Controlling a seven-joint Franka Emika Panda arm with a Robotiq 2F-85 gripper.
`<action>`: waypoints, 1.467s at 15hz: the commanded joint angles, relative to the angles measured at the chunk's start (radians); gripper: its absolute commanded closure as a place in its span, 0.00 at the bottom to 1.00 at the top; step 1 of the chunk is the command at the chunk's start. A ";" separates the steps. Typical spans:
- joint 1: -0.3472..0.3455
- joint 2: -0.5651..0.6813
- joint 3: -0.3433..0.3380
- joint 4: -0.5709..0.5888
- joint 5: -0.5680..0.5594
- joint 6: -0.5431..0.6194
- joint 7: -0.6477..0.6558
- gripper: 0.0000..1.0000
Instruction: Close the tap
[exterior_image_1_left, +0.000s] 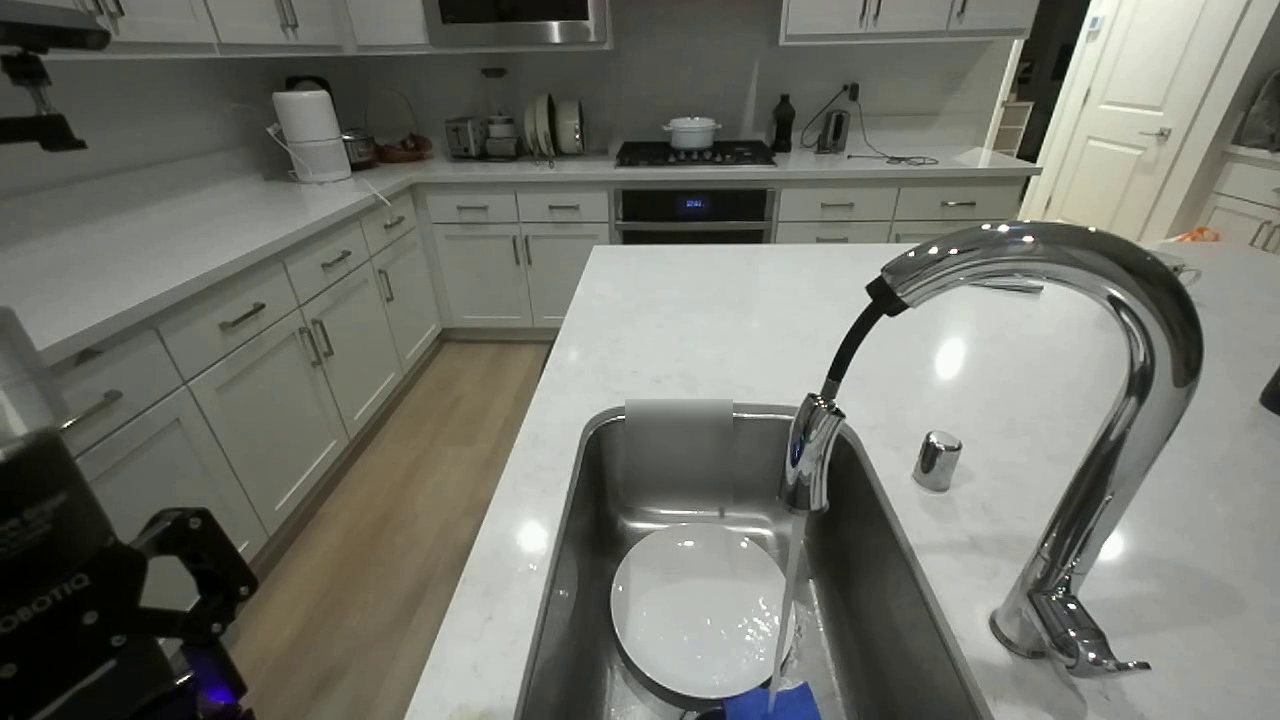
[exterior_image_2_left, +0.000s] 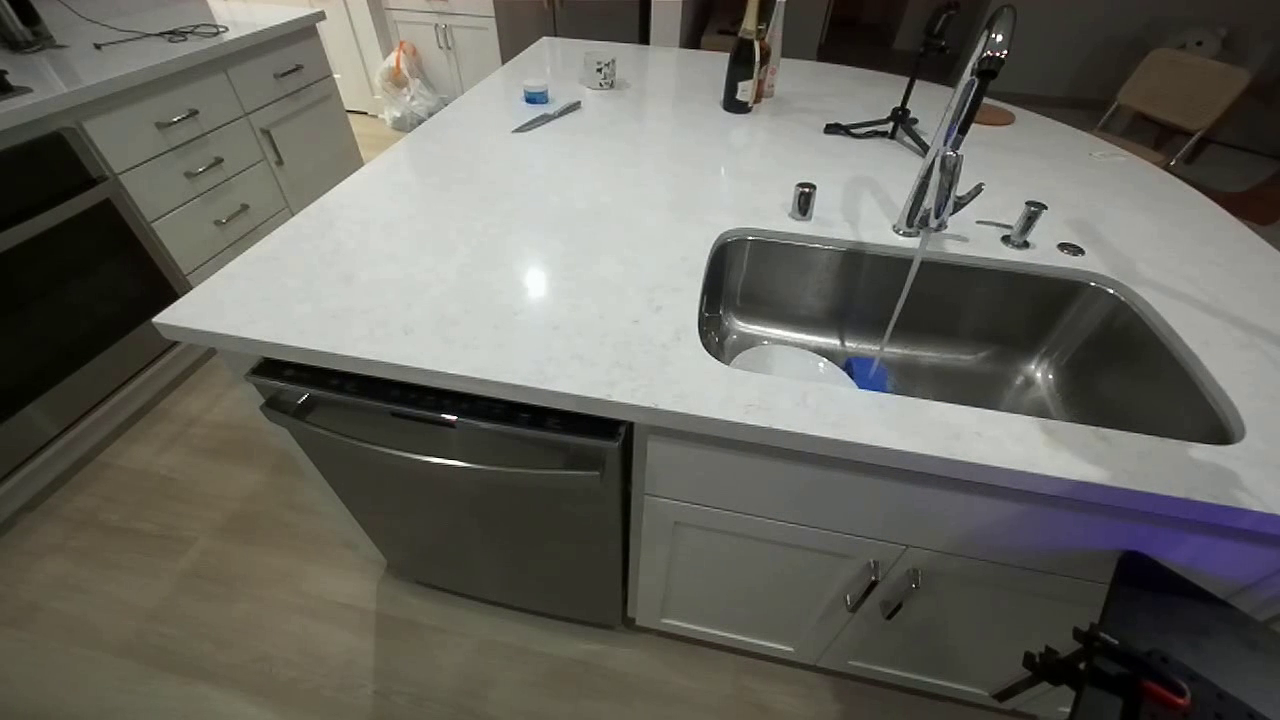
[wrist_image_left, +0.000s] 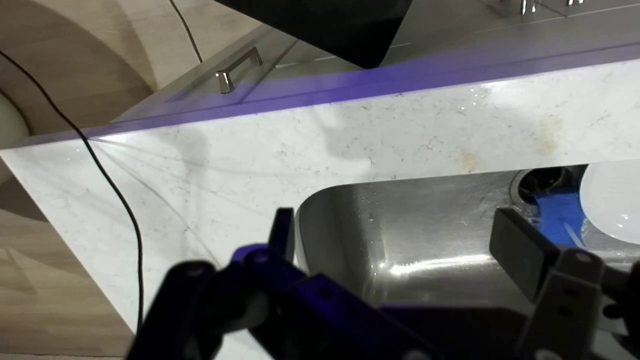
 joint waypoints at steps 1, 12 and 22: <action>-0.032 0.048 0.004 0.006 -0.010 0.095 -0.001 0.00; -0.233 0.374 0.034 0.053 -0.048 0.656 0.019 0.00; -0.509 0.751 0.314 0.258 -0.264 0.978 0.323 0.00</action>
